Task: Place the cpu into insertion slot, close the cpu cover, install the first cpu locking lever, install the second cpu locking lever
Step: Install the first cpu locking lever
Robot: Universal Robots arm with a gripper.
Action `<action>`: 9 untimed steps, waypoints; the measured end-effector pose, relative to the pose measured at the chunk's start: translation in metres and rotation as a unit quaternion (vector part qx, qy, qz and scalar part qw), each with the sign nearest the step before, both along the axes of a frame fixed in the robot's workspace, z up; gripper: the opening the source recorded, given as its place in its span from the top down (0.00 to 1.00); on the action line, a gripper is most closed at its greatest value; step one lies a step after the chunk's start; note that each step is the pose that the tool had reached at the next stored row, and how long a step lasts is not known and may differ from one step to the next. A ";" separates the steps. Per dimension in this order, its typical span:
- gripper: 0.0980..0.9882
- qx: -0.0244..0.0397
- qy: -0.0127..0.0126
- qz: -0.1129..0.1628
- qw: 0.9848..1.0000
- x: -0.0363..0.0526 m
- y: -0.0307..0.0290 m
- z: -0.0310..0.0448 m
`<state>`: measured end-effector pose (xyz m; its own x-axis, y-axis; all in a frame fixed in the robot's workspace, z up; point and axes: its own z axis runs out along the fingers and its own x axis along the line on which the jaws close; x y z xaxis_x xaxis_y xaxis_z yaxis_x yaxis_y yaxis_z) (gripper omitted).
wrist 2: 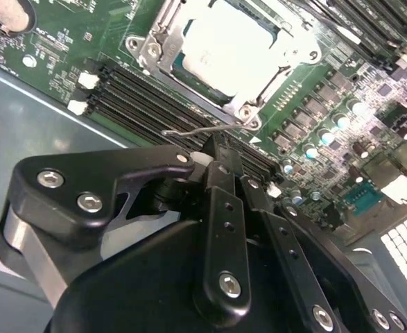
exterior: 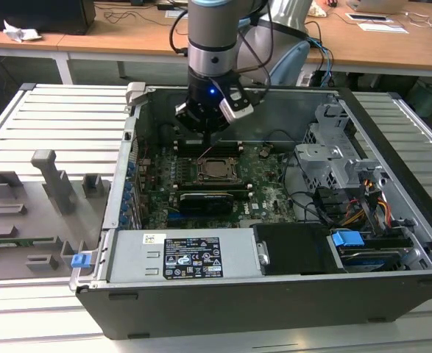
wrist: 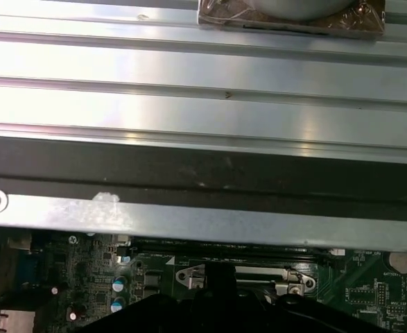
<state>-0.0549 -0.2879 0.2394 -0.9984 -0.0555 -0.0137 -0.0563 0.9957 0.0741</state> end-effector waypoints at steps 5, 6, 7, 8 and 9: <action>0.99 0.000 0.000 0.000 1.000 0.0066 0.0001 -0.0019; 0.99 0.000 0.000 0.000 1.000 0.0078 0.0002 -0.0023; 0.99 0.000 0.000 0.000 1.000 0.0095 0.0006 -0.0031; 0.99 0.000 0.000 0.000 1.000 0.0100 0.0011 -0.0039; 0.99 0.000 0.000 0.000 1.000 0.0108 0.0015 -0.0048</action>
<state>-0.0441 -0.2863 0.2346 -0.9984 -0.0554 -0.0137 -0.0563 0.9957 0.0734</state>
